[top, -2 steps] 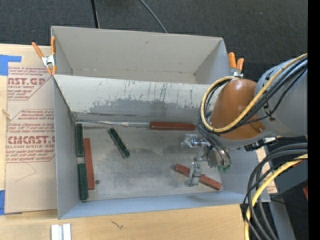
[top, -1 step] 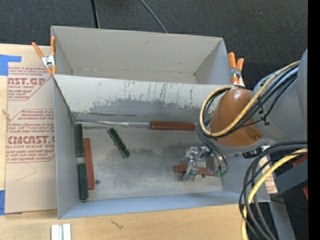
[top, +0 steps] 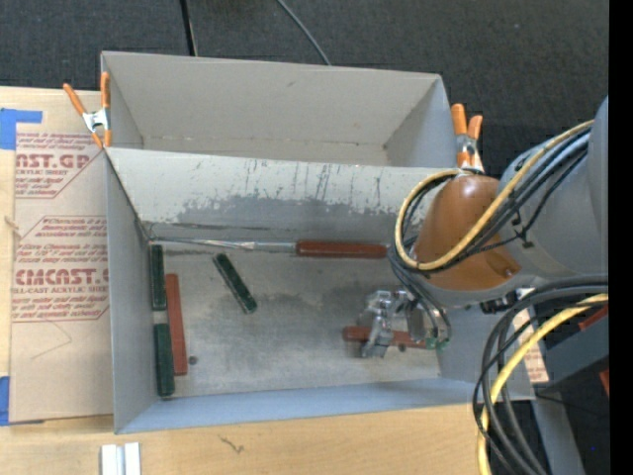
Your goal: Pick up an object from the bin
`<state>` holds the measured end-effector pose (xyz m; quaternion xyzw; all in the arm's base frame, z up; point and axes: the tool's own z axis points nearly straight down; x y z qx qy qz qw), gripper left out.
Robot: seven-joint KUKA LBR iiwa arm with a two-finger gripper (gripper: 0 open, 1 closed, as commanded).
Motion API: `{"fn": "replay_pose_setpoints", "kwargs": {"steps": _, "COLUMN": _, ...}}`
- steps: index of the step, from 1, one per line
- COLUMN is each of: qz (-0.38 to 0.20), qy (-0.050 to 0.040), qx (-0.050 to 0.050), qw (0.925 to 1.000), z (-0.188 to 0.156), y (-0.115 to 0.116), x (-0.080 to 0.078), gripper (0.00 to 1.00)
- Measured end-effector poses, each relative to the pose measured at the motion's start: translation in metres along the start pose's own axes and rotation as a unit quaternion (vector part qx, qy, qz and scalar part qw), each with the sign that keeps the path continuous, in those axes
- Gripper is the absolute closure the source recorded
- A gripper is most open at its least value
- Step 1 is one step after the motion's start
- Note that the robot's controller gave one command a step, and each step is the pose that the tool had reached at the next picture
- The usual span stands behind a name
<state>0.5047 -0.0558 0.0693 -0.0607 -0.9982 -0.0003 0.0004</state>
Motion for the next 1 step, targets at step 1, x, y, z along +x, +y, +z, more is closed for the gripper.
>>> {"fn": "replay_pose_setpoints", "kwargs": {"steps": 1, "qz": -0.051, "qy": -0.0057, "qx": 0.0, "qw": 0.9987, "z": -0.1641, "y": 0.0195, "x": -0.0576, "gripper": 1.0}}
